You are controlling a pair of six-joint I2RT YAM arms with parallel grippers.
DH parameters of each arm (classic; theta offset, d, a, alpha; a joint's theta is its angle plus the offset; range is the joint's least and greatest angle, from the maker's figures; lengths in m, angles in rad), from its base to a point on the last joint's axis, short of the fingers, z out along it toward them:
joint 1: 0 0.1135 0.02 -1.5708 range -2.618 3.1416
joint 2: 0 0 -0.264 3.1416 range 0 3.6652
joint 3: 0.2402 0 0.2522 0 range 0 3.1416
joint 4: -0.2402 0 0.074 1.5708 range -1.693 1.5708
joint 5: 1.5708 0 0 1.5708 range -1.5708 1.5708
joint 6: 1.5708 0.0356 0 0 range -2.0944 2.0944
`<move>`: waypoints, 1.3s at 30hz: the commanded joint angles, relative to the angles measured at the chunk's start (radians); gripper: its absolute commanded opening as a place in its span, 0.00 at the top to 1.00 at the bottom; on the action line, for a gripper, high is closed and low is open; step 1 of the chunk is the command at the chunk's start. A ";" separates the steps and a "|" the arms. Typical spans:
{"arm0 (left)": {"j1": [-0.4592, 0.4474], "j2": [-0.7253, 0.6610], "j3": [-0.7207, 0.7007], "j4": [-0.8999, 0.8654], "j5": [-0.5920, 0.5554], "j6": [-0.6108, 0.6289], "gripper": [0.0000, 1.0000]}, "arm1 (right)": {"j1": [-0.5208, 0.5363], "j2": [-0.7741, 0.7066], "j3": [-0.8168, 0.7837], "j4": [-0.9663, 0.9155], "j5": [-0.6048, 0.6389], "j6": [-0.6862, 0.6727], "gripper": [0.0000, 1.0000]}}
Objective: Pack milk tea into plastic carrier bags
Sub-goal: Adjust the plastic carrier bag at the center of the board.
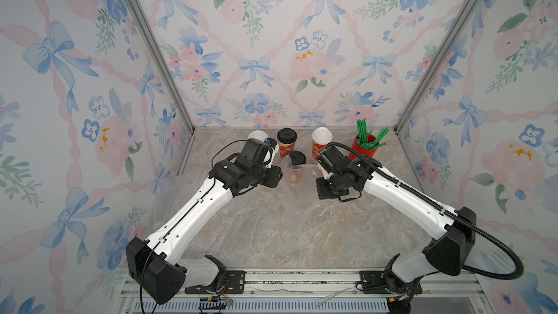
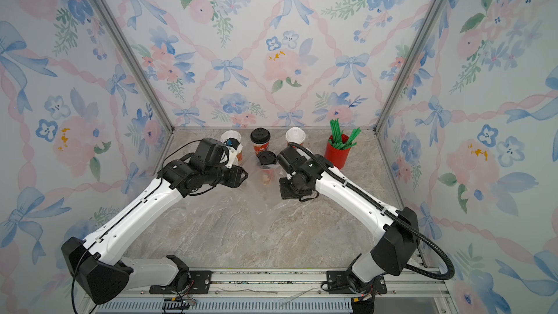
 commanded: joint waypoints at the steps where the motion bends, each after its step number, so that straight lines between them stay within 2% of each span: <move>1: 0.006 -0.010 0.003 -0.010 -0.018 0.013 0.46 | 0.014 -0.008 0.011 -0.015 0.001 0.012 0.92; 8: 0.006 -0.012 0.026 -0.008 0.003 0.004 0.55 | 0.024 -0.012 0.006 -0.016 0.007 0.014 0.91; 11: 0.006 -0.023 0.040 -0.006 0.027 -0.005 0.45 | 0.025 -0.014 0.001 -0.018 0.011 0.015 0.91; 14: 0.005 -0.036 0.044 0.006 0.050 -0.015 0.41 | 0.025 -0.017 0.000 -0.017 0.007 0.017 0.90; 16: 0.004 -0.044 0.035 0.021 0.064 -0.018 0.43 | 0.025 -0.019 0.002 -0.017 0.009 0.017 0.90; 23: 0.003 -0.041 -0.002 0.039 0.078 -0.012 0.77 | 0.027 -0.015 0.003 -0.018 0.008 0.013 0.89; 24: 0.002 -0.044 -0.013 0.045 0.080 -0.012 0.77 | 0.027 -0.015 0.004 -0.019 0.007 0.013 0.88; 25: 0.000 -0.046 -0.024 0.057 0.086 -0.012 0.73 | 0.027 -0.017 0.007 -0.019 0.009 0.014 0.88; 28: 0.000 -0.050 -0.047 0.076 0.118 -0.029 0.41 | 0.026 -0.018 0.010 -0.021 0.013 0.013 0.89; 29: 0.002 -0.050 -0.050 0.077 0.126 -0.042 0.36 | 0.027 -0.018 0.010 -0.021 0.015 0.011 0.89; 34: 0.011 -0.047 -0.049 0.074 0.167 -0.054 0.33 | 0.029 -0.016 0.014 -0.046 0.077 -0.002 0.93; 39: 0.018 -0.059 -0.026 0.075 0.244 -0.065 0.25 | 0.031 -0.016 0.017 -0.068 0.119 -0.013 0.95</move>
